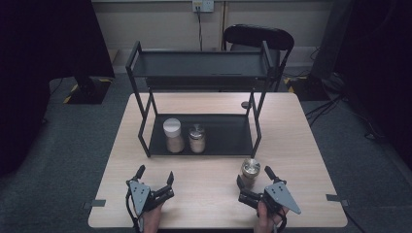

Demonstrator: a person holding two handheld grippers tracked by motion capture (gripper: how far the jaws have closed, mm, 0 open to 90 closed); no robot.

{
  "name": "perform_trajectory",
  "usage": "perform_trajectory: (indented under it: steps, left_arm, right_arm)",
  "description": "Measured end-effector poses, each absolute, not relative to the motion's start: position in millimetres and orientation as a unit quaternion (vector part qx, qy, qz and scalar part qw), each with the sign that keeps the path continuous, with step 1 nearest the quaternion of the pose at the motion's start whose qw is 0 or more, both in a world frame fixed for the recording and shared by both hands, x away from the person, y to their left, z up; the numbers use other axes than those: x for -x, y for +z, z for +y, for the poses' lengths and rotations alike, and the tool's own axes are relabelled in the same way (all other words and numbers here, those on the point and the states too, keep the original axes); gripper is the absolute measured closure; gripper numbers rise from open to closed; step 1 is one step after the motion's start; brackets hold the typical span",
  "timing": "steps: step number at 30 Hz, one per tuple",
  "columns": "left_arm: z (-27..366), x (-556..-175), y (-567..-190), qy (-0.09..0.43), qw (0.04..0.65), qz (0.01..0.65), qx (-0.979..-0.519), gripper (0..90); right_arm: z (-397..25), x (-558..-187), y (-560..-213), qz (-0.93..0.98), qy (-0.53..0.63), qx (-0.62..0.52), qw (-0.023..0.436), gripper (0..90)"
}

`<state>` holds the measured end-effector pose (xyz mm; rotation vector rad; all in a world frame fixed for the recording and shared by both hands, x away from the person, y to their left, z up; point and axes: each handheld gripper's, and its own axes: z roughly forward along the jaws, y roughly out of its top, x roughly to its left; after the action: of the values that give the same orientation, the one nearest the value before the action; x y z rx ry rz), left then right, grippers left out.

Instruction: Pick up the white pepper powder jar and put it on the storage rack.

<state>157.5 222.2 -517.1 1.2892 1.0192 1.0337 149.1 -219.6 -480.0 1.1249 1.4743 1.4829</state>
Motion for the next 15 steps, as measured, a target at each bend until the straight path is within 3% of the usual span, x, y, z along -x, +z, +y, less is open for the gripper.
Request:
perform_trajectory:
  steps: [15]
  left_arm:
    - [223, -158, -517, 0.438, 0.565, 0.433, -0.549, 0.7]
  right_arm:
    - [-219, -158, -494, 0.582, 0.57, -0.447, 0.37, 0.0]
